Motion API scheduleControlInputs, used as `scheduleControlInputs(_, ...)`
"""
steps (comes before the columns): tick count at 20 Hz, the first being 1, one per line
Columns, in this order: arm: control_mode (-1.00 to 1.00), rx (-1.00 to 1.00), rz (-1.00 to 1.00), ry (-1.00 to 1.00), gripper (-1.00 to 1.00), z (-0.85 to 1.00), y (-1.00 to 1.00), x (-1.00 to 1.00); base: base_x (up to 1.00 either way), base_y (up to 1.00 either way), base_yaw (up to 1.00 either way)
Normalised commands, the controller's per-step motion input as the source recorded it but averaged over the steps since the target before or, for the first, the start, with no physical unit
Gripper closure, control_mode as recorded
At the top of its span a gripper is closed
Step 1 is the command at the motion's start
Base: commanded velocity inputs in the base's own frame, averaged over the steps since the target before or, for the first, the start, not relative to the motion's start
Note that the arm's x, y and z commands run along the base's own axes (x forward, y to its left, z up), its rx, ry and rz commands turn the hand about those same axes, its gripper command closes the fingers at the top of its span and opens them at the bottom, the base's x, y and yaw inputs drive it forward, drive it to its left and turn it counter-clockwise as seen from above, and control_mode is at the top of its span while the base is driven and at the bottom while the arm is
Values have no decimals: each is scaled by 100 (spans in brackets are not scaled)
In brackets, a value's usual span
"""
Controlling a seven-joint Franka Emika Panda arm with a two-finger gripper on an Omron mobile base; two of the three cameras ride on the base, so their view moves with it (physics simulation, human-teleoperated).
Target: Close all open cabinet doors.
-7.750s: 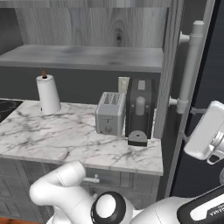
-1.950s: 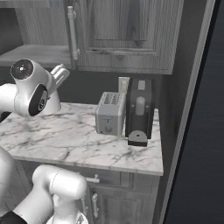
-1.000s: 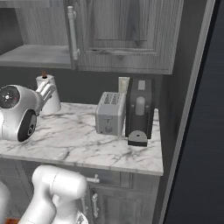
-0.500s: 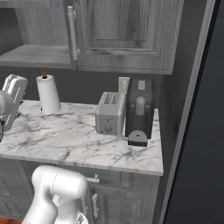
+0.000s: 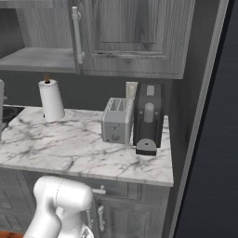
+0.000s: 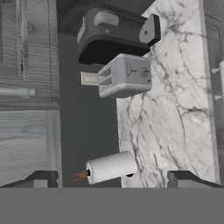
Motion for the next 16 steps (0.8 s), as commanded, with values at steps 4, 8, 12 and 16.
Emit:
scheduleControlInputs(4,-100,-25,21,-1,-100,0,0,-23,0,0,0)
scheduleControlInputs(8,-100,-23,21,-2,-100,0,0,-18,0,0,0)
scheduleControlInputs(12,-100,-20,17,-2,-100,0,0,-15,0,0,0)
scheduleControlInputs(16,-100,-16,14,-3,-100,-2,0,-12,0,0,0)
